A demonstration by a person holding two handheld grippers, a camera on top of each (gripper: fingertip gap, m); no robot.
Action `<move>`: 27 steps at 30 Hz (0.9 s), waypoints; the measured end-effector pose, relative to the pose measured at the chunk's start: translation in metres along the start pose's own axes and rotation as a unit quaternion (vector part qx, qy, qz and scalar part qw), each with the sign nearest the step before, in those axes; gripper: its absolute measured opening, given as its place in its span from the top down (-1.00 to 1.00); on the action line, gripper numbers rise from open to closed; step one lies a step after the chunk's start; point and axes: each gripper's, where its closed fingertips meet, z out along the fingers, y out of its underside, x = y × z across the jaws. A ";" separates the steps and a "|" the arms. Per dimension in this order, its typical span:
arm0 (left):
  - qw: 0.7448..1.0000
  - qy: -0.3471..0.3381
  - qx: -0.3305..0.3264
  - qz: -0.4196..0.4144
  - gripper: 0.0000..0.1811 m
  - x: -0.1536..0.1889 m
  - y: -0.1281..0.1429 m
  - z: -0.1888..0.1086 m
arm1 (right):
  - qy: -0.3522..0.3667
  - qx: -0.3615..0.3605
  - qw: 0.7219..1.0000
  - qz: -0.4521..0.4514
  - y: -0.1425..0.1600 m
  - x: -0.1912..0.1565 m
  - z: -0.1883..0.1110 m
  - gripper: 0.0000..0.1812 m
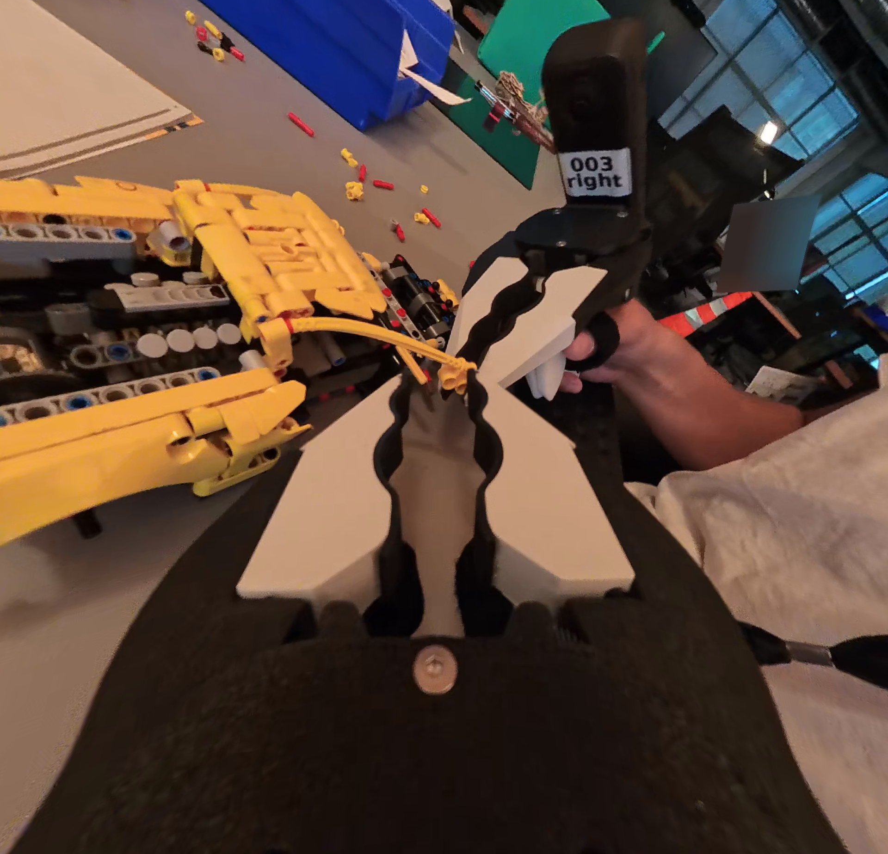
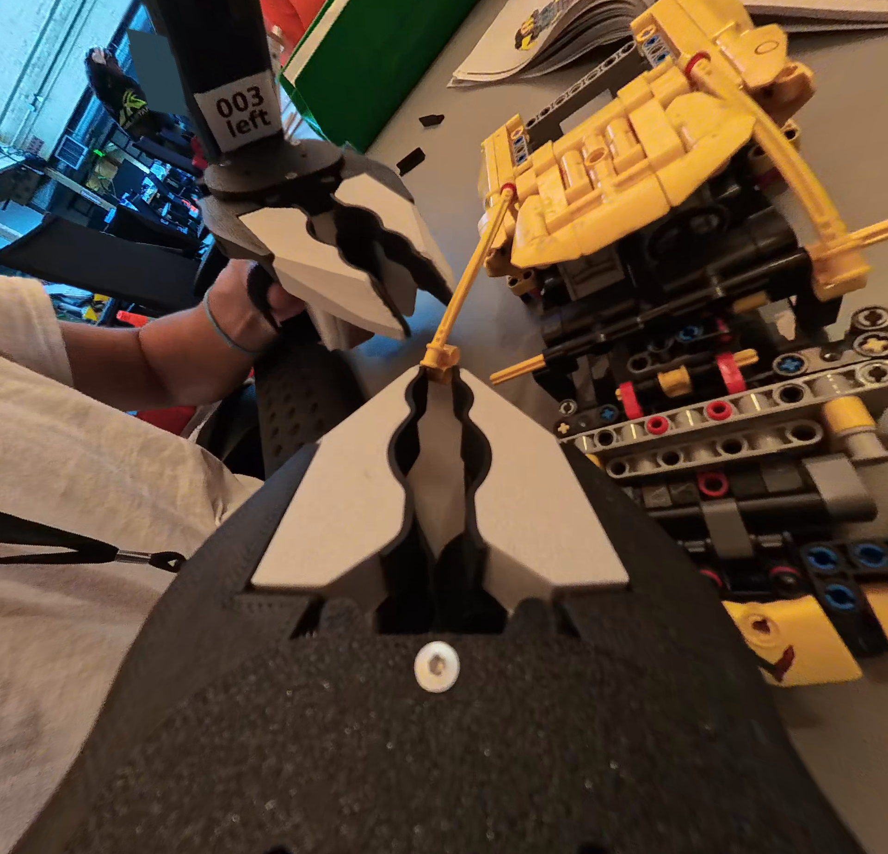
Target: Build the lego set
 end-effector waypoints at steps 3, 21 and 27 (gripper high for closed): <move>1.000 -0.005 0.008 -0.019 0.75 -0.001 0.000 0.003 | 0.010 -0.007 1.000 -0.015 0.001 -0.003 0.003 0.90; 0.997 0.016 0.013 -0.075 0.93 -0.002 0.000 0.013 | 0.099 -0.015 0.988 -0.115 0.002 0.005 -0.002 0.80; 0.998 -0.002 0.010 -0.059 0.93 -0.005 0.001 0.016 | 0.182 -0.036 0.960 -0.212 0.003 0.012 -0.004 0.78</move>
